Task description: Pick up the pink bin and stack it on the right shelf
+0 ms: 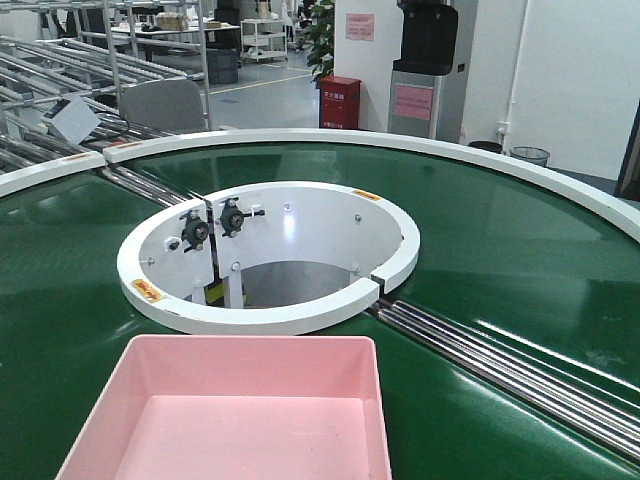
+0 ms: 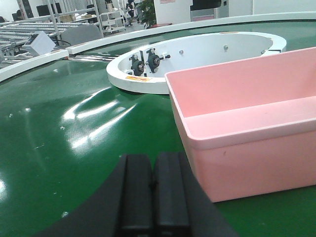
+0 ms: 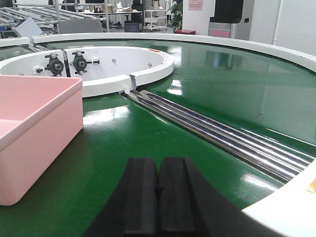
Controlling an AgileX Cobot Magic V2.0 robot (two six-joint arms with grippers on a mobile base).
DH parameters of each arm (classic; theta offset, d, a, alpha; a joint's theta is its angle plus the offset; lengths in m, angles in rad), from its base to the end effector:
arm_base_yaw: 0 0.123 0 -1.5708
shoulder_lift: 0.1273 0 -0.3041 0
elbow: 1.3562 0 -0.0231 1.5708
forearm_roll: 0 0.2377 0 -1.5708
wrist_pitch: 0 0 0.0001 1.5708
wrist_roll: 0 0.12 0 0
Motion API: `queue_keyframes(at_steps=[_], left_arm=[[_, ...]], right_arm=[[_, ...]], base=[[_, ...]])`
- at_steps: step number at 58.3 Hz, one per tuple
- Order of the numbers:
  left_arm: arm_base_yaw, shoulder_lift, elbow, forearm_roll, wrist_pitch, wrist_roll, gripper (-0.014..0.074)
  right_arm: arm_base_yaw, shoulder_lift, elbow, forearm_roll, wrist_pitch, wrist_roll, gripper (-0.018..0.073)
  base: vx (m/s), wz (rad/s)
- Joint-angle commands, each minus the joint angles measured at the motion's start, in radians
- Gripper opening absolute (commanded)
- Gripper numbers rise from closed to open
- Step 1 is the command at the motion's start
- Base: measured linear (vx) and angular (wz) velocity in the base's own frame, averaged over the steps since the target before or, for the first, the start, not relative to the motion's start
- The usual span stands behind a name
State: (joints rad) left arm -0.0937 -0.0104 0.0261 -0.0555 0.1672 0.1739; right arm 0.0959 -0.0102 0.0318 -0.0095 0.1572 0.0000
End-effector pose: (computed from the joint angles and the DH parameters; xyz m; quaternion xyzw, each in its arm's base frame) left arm 0.0525 -0.0061 0.1870 0.0817 0.7355 0.0051 0.6726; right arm 0.0529 0.0049 0.1861 -0.0384 0.7377 0.0286 0.6734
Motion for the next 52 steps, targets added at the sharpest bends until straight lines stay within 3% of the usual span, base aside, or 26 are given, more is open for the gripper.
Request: queue_keyframes(at_steps=[1,35,44,52], left_arm=[[0.001,-0.017,0.017,-0.002,-0.083,-0.009,-0.0008],[0.001,-0.017,0.017,-0.002,-0.086,-0.008,-0.0008],[0.001,-0.017,0.016,-0.002,-0.158,-0.008,-0.0008],[0.001,-0.017,0.004,-0.011,-0.345,-0.05,-0.0008]], right_arm=[[-0.007,-0.014,0.0,-0.007,-0.086,0.0,-0.0011],[-0.007,-0.014,0.0,-0.007,-0.087,0.0,-0.0011],[-0.007,-0.014,0.0,-0.007,-0.121,0.0,-0.0011],[-0.007,-0.014,-0.008,-0.01,-0.341,0.0,-0.0011]], base=[[0.0,0.0],[0.0,0.0],[0.0,0.0],[0.0,0.0]])
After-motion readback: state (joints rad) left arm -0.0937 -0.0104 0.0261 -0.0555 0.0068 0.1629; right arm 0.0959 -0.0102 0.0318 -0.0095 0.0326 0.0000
